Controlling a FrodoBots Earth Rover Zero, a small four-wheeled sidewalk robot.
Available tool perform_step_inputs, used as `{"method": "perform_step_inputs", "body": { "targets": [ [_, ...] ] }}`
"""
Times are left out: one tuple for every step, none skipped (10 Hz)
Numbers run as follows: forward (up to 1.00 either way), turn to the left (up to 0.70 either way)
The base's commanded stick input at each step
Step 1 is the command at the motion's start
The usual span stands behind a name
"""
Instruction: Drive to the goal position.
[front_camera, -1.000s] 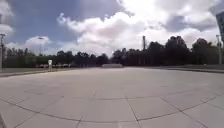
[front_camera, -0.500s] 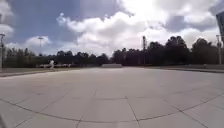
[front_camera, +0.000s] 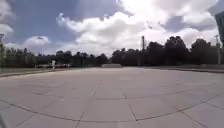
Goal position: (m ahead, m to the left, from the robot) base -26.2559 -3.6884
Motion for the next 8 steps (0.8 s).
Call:
{"method": "perform_step_inputs", "body": {
  "targets": [
    [0.0,-0.98],
    [0.0,-0.96],
    [0.0,-0.95],
    [0.0,-0.95],
    [0.0,-0.95],
    [0.0,-0.96],
    [0.0,-0.96],
    [0.0,-0.96]
  ]
}}
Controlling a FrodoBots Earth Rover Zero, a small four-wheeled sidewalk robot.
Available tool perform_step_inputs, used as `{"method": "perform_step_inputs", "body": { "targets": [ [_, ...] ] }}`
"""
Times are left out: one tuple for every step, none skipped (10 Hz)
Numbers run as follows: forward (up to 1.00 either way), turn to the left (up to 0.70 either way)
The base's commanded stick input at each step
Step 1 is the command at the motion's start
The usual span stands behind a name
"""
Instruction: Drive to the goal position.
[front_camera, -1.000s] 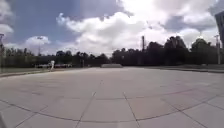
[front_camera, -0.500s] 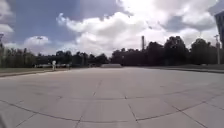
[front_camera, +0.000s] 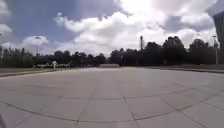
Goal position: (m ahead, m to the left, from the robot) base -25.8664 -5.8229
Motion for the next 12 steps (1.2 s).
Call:
{"method": "perform_step_inputs", "body": {
  "targets": [
    [0.0,-0.96],
    [0.0,-0.96],
    [0.0,-0.96],
    [0.0,-0.96],
    [0.0,-0.93],
    [0.0,-0.88],
    [0.0,-0.87],
    [0.0,-0.86],
    [0.0,-0.87],
    [0.0,-0.87],
    [0.0,-0.87],
    [0.0,-0.87]
  ]
}}
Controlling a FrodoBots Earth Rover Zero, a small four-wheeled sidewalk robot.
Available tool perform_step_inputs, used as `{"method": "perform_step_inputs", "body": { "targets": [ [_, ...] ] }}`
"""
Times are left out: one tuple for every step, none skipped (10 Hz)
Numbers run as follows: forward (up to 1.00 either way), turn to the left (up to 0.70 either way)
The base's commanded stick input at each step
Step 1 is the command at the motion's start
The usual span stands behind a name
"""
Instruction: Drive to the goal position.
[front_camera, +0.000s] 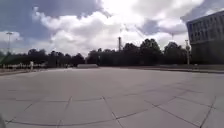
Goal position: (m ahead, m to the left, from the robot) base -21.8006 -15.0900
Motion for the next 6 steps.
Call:
{"method": "perform_step_inputs", "body": {
  "targets": [
    [0.0,-0.87],
    [0.0,-0.87],
    [0.0,-0.87],
    [0.0,-0.87],
    [0.0,-0.87],
    [0.0,-0.87]
  ]
}}
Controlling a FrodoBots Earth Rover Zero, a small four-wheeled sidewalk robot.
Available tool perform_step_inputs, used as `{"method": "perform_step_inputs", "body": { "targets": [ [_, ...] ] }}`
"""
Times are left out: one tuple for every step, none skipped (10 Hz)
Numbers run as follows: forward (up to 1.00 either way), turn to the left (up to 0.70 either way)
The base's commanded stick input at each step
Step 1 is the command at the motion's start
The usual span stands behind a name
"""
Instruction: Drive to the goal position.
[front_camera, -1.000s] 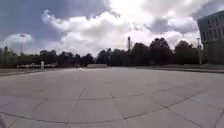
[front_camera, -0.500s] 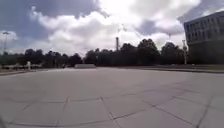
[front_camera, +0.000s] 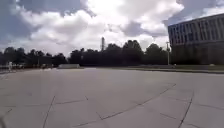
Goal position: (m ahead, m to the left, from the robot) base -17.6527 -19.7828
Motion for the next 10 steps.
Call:
{"method": "perform_step_inputs", "body": {
  "targets": [
    [0.0,-0.87],
    [0.0,-0.87],
    [0.0,-0.87],
    [0.0,-0.87],
    [0.0,-0.87],
    [0.0,-0.87],
    [0.0,-0.87],
    [0.0,-0.87],
    [0.0,-0.87],
    [0.0,-0.87]
  ]
}}
